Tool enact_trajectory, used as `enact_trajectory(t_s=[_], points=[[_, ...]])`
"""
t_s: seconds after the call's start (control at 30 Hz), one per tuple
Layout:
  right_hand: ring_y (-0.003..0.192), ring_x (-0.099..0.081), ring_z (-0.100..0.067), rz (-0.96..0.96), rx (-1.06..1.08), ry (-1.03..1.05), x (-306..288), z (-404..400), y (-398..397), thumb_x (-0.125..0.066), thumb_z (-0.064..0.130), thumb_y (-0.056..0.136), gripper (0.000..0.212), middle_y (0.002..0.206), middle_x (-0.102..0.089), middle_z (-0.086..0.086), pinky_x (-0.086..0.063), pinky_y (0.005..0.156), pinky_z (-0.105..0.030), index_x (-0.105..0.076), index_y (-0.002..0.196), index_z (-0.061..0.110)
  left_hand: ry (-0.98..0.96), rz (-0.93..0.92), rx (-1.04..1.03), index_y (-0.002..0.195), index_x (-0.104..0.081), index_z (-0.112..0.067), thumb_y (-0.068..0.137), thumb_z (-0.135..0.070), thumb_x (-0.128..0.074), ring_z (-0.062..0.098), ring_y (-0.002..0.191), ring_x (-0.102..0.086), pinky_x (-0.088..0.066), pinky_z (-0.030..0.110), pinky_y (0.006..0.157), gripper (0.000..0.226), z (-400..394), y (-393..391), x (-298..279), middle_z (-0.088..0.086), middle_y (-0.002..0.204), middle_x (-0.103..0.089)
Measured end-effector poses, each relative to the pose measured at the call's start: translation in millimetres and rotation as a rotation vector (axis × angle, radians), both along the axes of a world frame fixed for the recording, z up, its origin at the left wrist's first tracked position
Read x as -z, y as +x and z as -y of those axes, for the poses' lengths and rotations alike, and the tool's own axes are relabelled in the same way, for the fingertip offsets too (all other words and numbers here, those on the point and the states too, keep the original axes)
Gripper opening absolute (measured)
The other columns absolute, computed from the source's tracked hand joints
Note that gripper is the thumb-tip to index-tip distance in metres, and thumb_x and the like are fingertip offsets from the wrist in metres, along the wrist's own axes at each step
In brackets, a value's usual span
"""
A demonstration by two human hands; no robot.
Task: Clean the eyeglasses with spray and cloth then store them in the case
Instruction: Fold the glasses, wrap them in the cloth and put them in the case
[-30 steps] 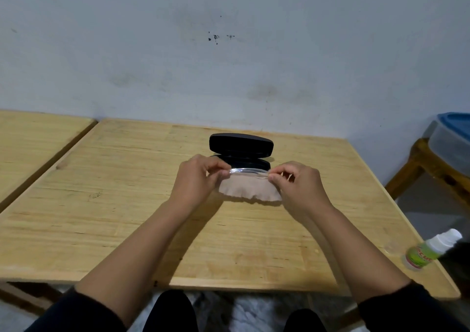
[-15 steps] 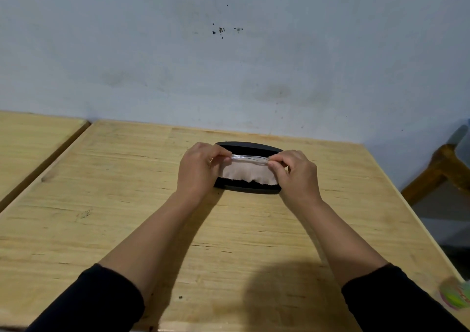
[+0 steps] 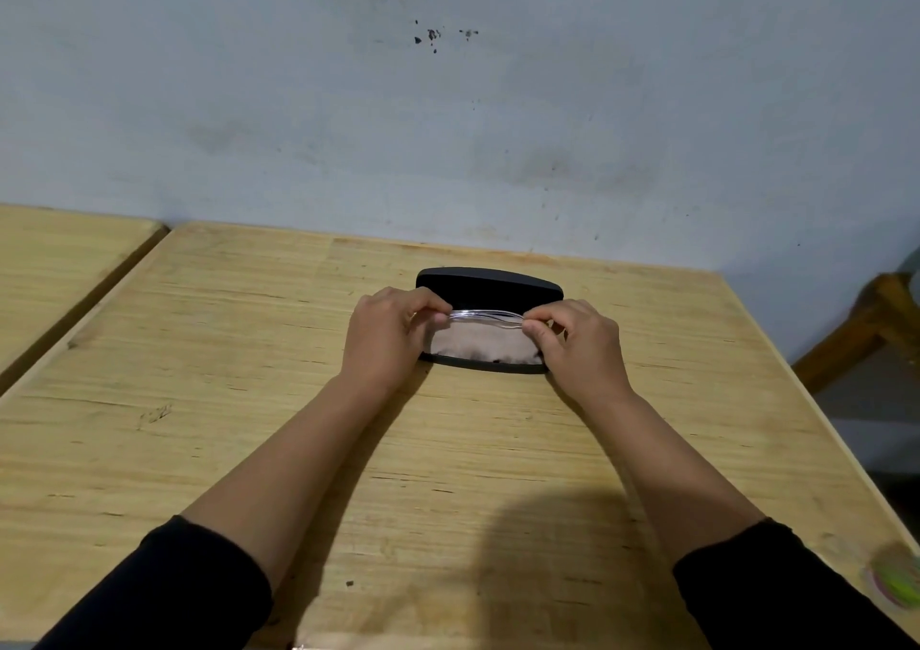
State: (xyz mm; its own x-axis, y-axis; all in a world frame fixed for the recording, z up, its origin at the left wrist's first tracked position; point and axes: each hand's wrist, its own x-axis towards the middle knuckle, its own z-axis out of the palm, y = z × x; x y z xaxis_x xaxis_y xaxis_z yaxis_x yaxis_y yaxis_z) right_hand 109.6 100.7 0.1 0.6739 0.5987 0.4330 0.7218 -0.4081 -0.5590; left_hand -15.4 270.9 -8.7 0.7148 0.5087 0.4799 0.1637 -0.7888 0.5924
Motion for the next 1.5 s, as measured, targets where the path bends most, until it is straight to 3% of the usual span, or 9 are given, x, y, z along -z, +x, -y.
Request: enact_trajectory(t_s=[0.2,0.4,0.63,0.8,0.97,1.1,1.23,1.33,1.5], points=[[0.083,-0.053,-0.010,-0.065,-0.006,-0.076,-5,0,1,-0.063,0.017,0.086,0.013,0.092,-0.071,-0.004,-0.038,0.076,-0.020,-0.072,0.093,0.011,-0.047,-0.071,-0.001,0.092,-0.072,-0.022,0.085,-0.022,-0.064,0.011,0.076,-0.061,-0.036,0.011,0.064,0.011,-2,4,-3,-0.005,0.085,-0.074],[0.083,-0.055,-0.014,-0.091,0.035,-0.078,0,-3,0,-0.063,0.017,0.087,0.014,0.093,-0.072,-0.006,-0.037,0.076,-0.021,-0.073,0.094,0.010,-0.094,-0.107,-0.017,0.097,-0.073,-0.021,0.086,-0.018,-0.062,0.013,0.084,-0.066,-0.041,0.016,0.074,0.015,-1,3,0,-0.002,0.091,-0.075],[0.090,-0.056,-0.012,-0.155,0.100,0.024,0,6,-8,-0.069,0.023,0.081,0.028,0.105,-0.069,-0.007,-0.036,0.082,-0.017,-0.070,0.106,0.012,-0.268,-0.057,-0.031,0.103,-0.070,-0.021,0.083,-0.021,-0.066,-0.001,0.088,-0.054,-0.031,-0.008,0.073,0.020,-1,-12,-2,-0.005,0.103,-0.070],[0.082,-0.054,-0.011,-0.142,0.096,0.021,5,18,-11,-0.072,0.017,0.078,0.031,0.106,-0.068,-0.006,-0.037,0.079,-0.018,-0.069,0.109,0.013,-0.315,-0.124,0.019,0.106,-0.068,-0.027,0.078,-0.023,-0.071,0.000,0.084,-0.052,-0.034,-0.004,0.071,0.029,-1,-25,-2,-0.019,0.108,-0.061],[0.081,-0.054,-0.013,-0.119,0.097,0.008,3,17,-10,-0.071,0.013,0.078,0.029,0.106,-0.069,-0.010,-0.041,0.081,-0.023,-0.069,0.107,0.011,-0.347,-0.163,0.012,0.109,-0.067,-0.029,0.078,-0.024,-0.071,0.010,0.090,-0.054,-0.037,0.018,0.080,0.032,-1,-23,-4,-0.009,0.116,-0.065],[0.078,-0.055,-0.010,-0.128,0.092,-0.004,2,17,-7,-0.072,0.018,0.079,0.027,0.103,-0.069,-0.007,-0.040,0.080,-0.020,-0.070,0.105,0.012,-0.352,-0.124,-0.008,0.109,-0.065,-0.032,0.075,-0.029,-0.073,0.012,0.092,-0.059,-0.041,0.018,0.077,0.034,-2,-27,-3,-0.009,0.111,-0.066],[0.074,-0.059,-0.007,-0.264,0.206,0.179,2,16,-4,-0.069,0.021,0.081,0.014,0.092,-0.070,0.001,-0.045,0.070,-0.016,-0.073,0.093,0.018,-0.415,-0.089,-0.037,0.126,-0.053,-0.025,0.067,-0.033,-0.080,0.012,0.103,-0.056,-0.042,0.021,0.086,0.066,-4,-29,-1,-0.005,0.123,-0.060],[0.077,-0.059,-0.002,-0.371,0.277,0.283,-1,14,0,-0.065,0.019,0.084,0.018,0.089,-0.068,0.006,-0.047,0.070,-0.014,-0.070,0.102,0.018,-0.443,-0.204,0.051,0.139,-0.037,-0.025,0.059,-0.034,-0.084,0.016,0.119,-0.052,-0.038,0.022,0.094,0.094,-7,-28,-1,-0.002,0.136,-0.051],[0.092,-0.061,-0.004,-0.449,0.195,0.303,-7,8,10,-0.065,0.021,0.085,0.026,0.101,-0.067,0.010,-0.044,0.081,-0.014,-0.068,0.110,0.021,-0.472,-0.253,0.122,0.144,-0.028,-0.023,0.062,-0.021,-0.084,0.010,0.118,-0.052,-0.034,0.016,0.096,0.100,-11,-25,0,-0.002,0.135,-0.054]])
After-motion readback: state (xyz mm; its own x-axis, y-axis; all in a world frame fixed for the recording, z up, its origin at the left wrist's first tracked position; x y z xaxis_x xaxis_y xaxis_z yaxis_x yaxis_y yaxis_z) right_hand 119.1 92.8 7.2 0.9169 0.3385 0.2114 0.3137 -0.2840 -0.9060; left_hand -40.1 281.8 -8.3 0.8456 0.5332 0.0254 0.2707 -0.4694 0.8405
